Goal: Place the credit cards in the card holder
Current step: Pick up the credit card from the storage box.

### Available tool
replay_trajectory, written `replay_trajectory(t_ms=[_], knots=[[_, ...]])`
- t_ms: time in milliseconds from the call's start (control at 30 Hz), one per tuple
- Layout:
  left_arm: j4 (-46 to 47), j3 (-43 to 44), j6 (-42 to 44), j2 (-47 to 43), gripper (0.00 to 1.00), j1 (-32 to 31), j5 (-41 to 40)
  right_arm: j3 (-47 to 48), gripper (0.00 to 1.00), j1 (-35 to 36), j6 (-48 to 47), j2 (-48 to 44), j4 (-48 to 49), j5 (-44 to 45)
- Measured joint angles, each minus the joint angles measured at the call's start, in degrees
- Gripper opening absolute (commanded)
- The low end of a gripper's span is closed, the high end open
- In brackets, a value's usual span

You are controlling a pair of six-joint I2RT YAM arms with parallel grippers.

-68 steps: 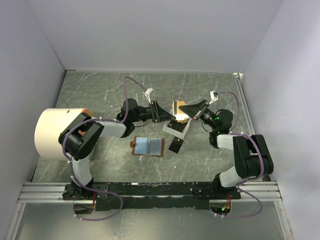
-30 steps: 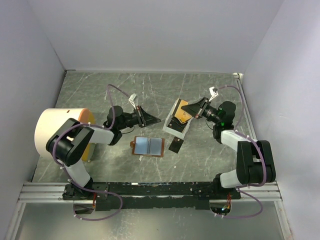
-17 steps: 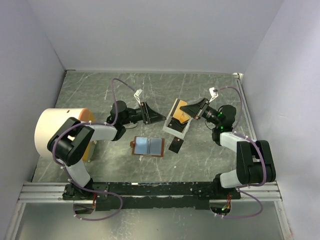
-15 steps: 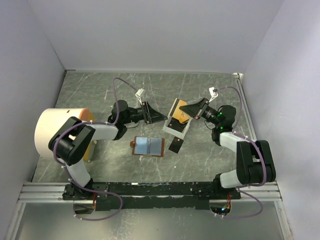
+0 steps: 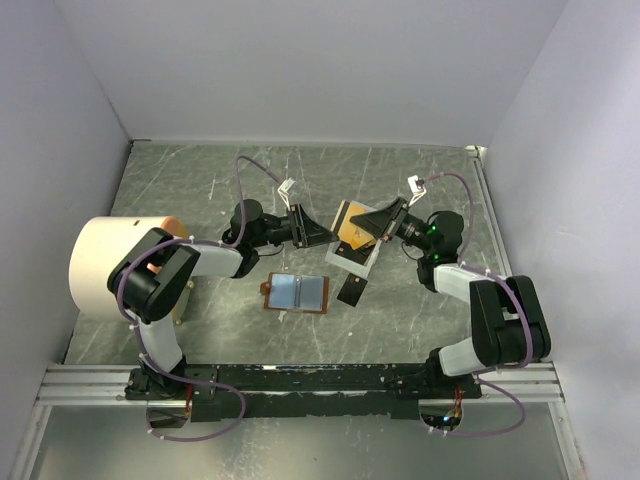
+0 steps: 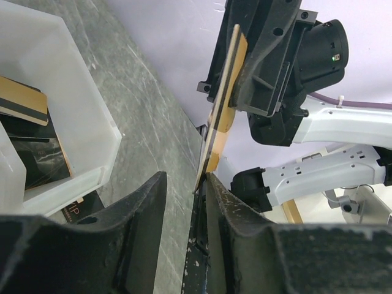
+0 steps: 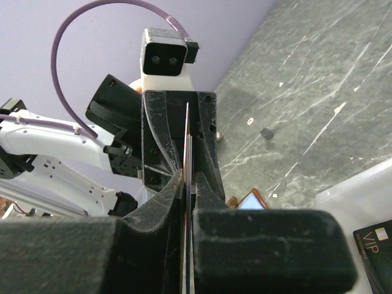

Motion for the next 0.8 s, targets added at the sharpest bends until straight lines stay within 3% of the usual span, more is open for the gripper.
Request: replay_trajectory(t_ms=[233,367,800], knots=[[-0.04,0.59,-0.5,0.79,0.26,0.0,0.11,0.0,0.02,0.13,-0.57,2.03,-0.79,-0.09],[1.44,1.03,-2.23,3.02,0.07,0.07,0.5,0.02,0.02,0.15,-1.27,4.15,-1.64,-0.24],[-2.12,2.29,-3.48,6.1,0.07,1.64,-0.22,1.77,0.09,-0.46,-1.81,12.48,-0.55,-0.68]])
